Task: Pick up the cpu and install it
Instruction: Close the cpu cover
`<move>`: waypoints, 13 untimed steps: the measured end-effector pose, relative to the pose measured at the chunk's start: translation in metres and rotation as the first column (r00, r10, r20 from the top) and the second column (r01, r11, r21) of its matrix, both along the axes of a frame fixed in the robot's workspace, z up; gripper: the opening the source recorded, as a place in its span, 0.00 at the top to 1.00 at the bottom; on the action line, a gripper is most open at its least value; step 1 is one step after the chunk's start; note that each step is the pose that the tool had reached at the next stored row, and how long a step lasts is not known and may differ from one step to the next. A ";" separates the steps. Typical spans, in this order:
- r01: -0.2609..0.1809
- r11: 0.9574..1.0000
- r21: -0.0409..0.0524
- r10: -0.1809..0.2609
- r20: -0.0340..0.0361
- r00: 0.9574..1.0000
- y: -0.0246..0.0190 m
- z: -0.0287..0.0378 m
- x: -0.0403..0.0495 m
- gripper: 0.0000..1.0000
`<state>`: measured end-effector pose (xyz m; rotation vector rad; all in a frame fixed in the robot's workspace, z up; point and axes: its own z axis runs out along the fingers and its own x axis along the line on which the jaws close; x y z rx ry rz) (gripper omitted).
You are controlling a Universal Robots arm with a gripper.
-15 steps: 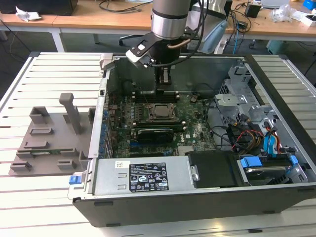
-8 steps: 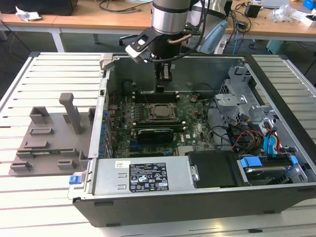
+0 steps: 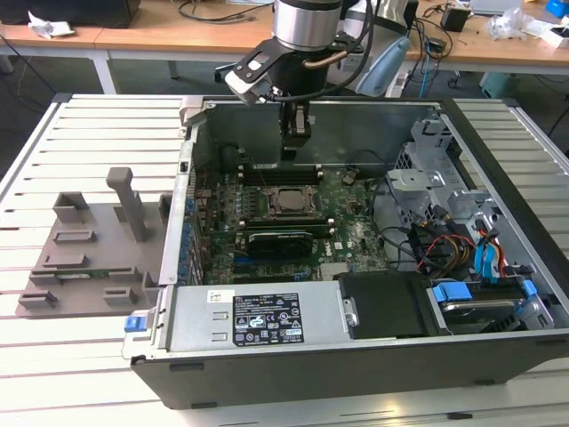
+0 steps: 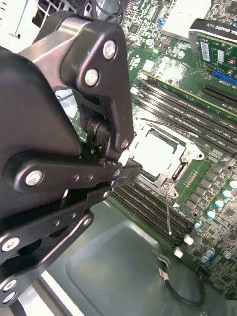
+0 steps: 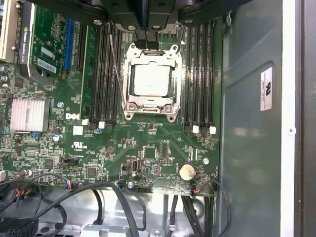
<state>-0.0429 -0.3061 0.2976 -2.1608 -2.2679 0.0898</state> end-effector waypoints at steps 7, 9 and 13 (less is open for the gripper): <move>0.000 1.000 0.000 0.000 0.000 1.000 0.0000 0.0001 0.0000 0.89; 0.000 1.000 0.000 0.000 0.000 1.000 0.0000 0.0001 0.0000 0.89; 0.000 1.000 0.000 0.000 0.000 1.000 0.0000 0.0001 0.0000 0.89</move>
